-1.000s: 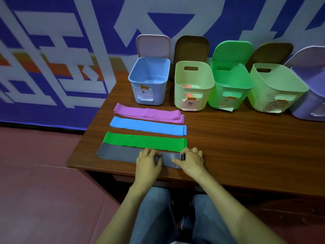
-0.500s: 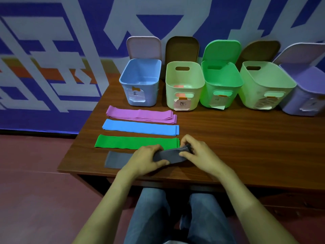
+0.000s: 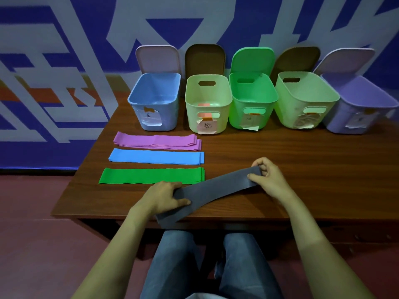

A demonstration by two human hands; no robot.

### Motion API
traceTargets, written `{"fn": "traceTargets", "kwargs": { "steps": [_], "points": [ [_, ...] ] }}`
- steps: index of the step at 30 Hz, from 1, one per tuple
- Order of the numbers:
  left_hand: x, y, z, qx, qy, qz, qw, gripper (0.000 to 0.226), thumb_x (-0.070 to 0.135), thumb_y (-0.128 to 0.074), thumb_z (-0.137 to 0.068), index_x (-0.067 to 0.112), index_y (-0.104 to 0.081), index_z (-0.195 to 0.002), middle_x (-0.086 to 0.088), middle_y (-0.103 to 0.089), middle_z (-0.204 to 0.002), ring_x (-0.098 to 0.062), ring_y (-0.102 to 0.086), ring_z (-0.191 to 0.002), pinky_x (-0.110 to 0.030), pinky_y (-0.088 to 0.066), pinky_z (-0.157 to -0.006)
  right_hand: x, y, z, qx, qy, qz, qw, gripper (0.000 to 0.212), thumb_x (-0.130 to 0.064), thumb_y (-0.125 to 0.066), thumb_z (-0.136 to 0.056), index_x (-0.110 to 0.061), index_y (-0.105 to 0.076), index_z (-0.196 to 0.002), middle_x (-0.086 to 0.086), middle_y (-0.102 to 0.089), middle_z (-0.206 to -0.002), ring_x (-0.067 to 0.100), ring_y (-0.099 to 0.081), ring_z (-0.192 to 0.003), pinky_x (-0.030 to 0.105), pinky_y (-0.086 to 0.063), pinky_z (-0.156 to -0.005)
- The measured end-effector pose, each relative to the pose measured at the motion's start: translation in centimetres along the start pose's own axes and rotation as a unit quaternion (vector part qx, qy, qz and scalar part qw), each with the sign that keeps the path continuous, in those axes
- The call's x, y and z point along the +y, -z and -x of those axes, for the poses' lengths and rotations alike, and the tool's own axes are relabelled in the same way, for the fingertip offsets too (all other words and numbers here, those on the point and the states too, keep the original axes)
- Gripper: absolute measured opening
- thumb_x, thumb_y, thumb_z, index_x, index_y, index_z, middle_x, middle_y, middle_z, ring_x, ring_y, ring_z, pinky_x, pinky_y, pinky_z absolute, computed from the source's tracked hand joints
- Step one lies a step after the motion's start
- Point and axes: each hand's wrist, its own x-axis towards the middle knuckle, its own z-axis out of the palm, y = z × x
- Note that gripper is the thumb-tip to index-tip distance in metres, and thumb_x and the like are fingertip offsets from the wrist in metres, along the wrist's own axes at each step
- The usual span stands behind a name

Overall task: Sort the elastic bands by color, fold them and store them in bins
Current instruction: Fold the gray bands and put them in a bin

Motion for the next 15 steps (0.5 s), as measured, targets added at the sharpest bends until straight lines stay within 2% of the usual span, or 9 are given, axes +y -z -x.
{"fn": "traceTargets", "kwargs": {
  "steps": [3,5,9,11,15],
  "points": [
    [0.3,0.3,-0.4,-0.038,0.026,0.039,0.998,0.037,0.054,-0.066,-0.077,0.020,-0.050,-0.074,0.005,-0.051,-0.069,-0.018,-0.049,-0.067,-0.030,-0.032,-0.055,0.8,1.1,-0.8,0.035,-0.020,-0.019,0.999,0.021,-0.004,-0.062,-0.082,-0.022,-0.050,-0.084,0.016,-0.062,-0.095,0.037,-0.060,-0.088,0.047,-0.051,-0.074],
    [1.1,0.5,-0.7,-0.057,0.026,0.114,0.992,0.036,0.048,-0.069,-0.079,0.018,-0.051,-0.069,0.004,-0.050,-0.065,-0.013,-0.045,-0.060,-0.029,-0.030,-0.054,1.4,1.8,-1.4,0.056,-0.037,-0.025,0.997,0.018,-0.007,-0.061,-0.081,-0.021,-0.051,-0.087,0.014,-0.061,-0.094,0.032,-0.058,-0.084,0.040,-0.048,-0.070],
    [4.0,1.3,-2.4,-0.097,-0.007,0.269,0.958,0.034,0.039,-0.072,-0.079,0.008,-0.059,-0.076,0.002,-0.053,-0.070,-0.007,-0.051,-0.063,-0.023,-0.036,-0.060,2.8,3.6,-3.0,0.117,-0.078,-0.019,0.990,0.021,-0.009,-0.060,-0.080,-0.017,-0.054,-0.099,0.006,-0.059,-0.095,0.023,-0.057,-0.086,0.032,-0.046,-0.067],
    [5.5,1.8,-4.5,-0.106,-0.011,0.276,0.955,0.028,0.035,-0.072,-0.081,0.011,-0.058,-0.074,0.004,-0.053,-0.068,-0.003,-0.051,-0.059,-0.017,-0.036,-0.056,3.5,4.6,-3.9,0.150,-0.103,-0.013,0.983,0.024,-0.009,-0.060,-0.082,-0.015,-0.055,-0.104,0.004,-0.057,-0.098,0.023,-0.056,-0.090,0.031,-0.046,-0.070],
    [7.9,2.2,-9.8,-0.103,-0.010,0.245,0.964,0.035,0.034,-0.072,-0.081,0.017,-0.048,-0.063,0.006,-0.045,-0.060,-0.006,-0.043,-0.054,-0.017,-0.032,-0.050,4.9,6.7,-5.8,0.197,-0.109,0.006,0.974,0.036,-0.005,-0.057,-0.086,-0.017,-0.052,-0.119,0.002,-0.050,-0.110,0.019,-0.049,-0.094,0.031,-0.042,-0.074]
  ]
}}
